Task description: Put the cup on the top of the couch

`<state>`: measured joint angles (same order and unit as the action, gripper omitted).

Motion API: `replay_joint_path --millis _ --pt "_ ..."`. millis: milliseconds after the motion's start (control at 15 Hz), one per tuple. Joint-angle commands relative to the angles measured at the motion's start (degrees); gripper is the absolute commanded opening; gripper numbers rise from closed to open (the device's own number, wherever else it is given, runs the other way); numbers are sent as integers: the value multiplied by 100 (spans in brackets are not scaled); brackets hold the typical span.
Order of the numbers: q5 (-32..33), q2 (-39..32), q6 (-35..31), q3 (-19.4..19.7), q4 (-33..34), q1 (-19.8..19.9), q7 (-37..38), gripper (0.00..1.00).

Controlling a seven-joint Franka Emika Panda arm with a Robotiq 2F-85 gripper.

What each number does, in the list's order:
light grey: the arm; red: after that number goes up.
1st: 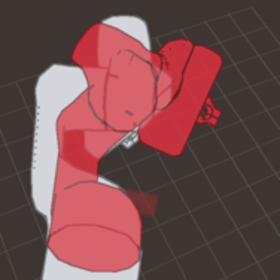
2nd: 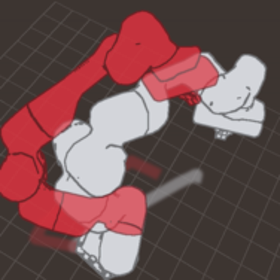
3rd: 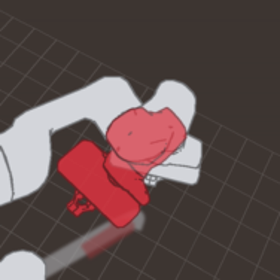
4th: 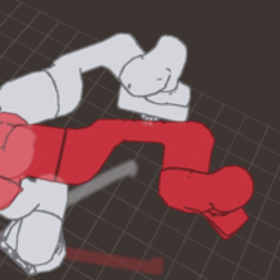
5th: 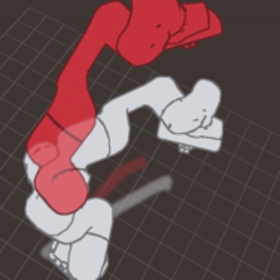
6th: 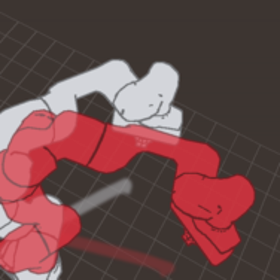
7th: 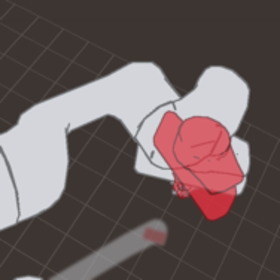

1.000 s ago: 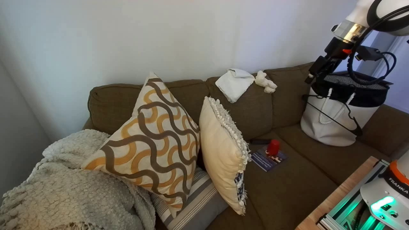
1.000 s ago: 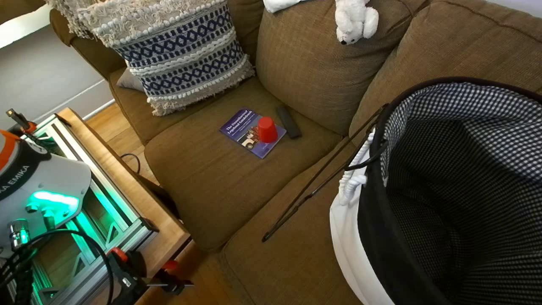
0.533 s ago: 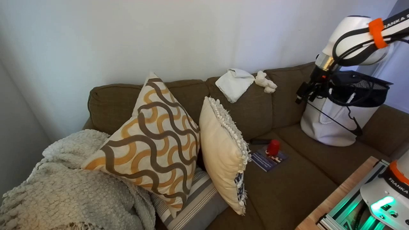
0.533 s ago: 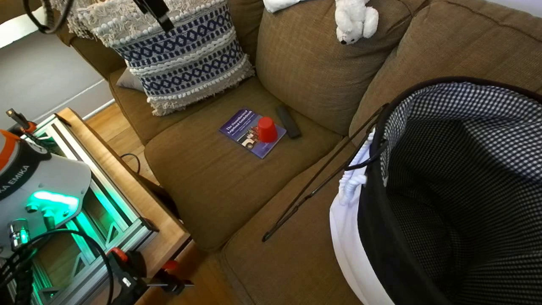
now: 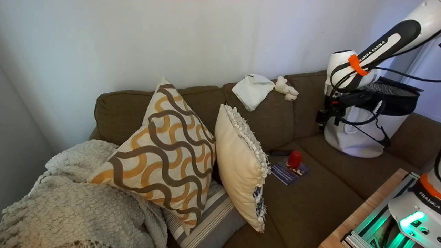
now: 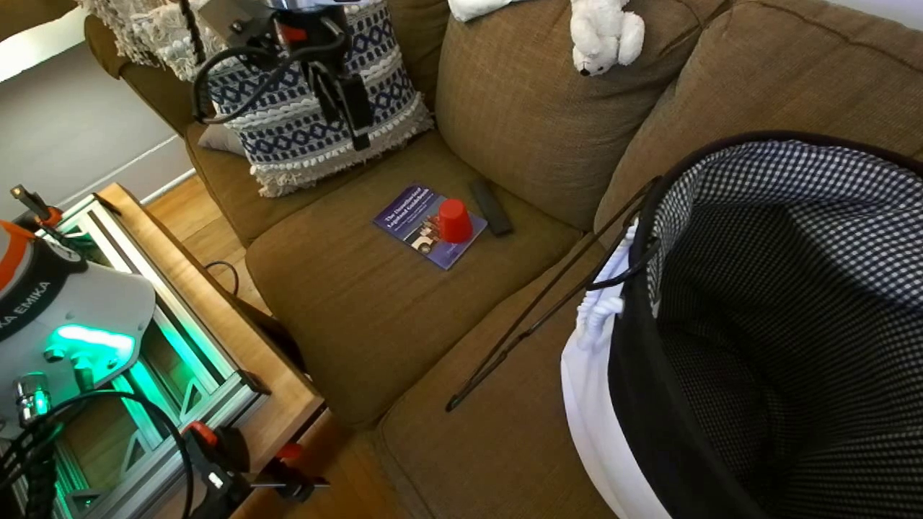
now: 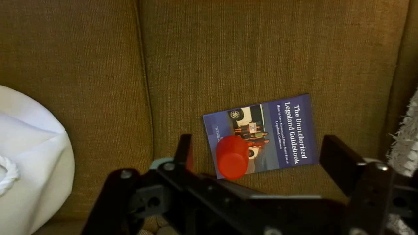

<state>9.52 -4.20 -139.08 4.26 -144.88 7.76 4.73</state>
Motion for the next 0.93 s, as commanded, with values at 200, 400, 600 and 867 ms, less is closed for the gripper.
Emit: replay_joint_path --millis 200,400,600,867 --pt "-13 50 2 67 -1 -139 -17 100" --pt "221 -202 -141 50 31 -199 462 100" --pt "167 -1157 -659 131 340 -187 789 100" --pt "-798 -2533 -830 171 1252 18 447 100"
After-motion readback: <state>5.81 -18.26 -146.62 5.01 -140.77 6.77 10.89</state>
